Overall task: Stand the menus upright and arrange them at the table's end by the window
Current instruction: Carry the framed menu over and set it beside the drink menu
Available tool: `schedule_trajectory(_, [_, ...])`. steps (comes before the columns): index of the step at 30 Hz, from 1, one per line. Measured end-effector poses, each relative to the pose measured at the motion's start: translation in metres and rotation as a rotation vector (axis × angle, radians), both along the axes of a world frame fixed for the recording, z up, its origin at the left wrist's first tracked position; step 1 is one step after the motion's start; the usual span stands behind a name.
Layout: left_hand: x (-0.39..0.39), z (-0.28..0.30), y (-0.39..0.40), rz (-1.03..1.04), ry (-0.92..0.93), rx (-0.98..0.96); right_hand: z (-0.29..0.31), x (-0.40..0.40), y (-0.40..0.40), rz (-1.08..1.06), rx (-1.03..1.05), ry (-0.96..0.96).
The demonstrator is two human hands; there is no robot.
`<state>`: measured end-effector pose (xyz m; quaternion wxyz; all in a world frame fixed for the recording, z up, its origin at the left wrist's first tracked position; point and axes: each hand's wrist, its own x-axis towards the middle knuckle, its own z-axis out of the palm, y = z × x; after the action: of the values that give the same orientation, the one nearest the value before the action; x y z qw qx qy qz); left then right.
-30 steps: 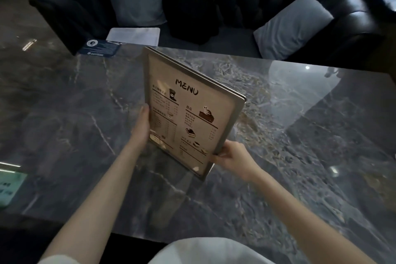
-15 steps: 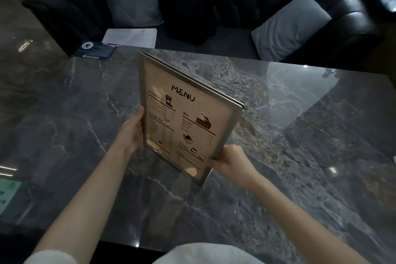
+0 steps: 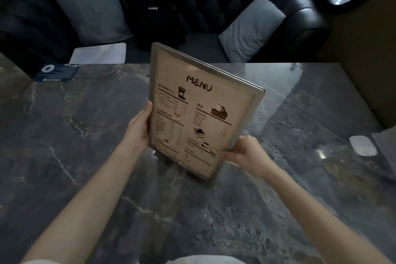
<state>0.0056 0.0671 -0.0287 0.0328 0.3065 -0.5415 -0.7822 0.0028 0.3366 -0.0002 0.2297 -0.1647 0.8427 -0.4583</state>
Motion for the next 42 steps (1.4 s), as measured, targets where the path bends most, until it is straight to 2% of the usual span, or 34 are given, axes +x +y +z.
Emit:
schedule_trajectory(11, [-0.093, 0.037, 0.16, -0.276, 0.11, -0.054, 0.035, -0.049, 0.157, -0.188, -0.009, -0.001])
schedule_trajectory(25, [-0.219, 0.045, 0.358, -0.452, 0.144, -0.082, 0.053, -0.119, 0.335, -0.425, 0.086, 0.004])
schedule_trajectory(30, [-0.268, 0.041, 0.411, -0.517, 0.144, -0.062, 0.046, -0.142, 0.375, -0.481, 0.151, 0.075])
schedule_trajectory(36, [-0.321, 0.027, 0.461, -0.694, 0.187, -0.123, 0.015, -0.159, 0.394, -0.673, 0.045, -0.011])
schedule_trajectory(42, [-0.364, 0.006, 0.489, -0.796, 0.186, -0.179, -0.015, -0.176, 0.402, -0.765, 0.145, 0.051])
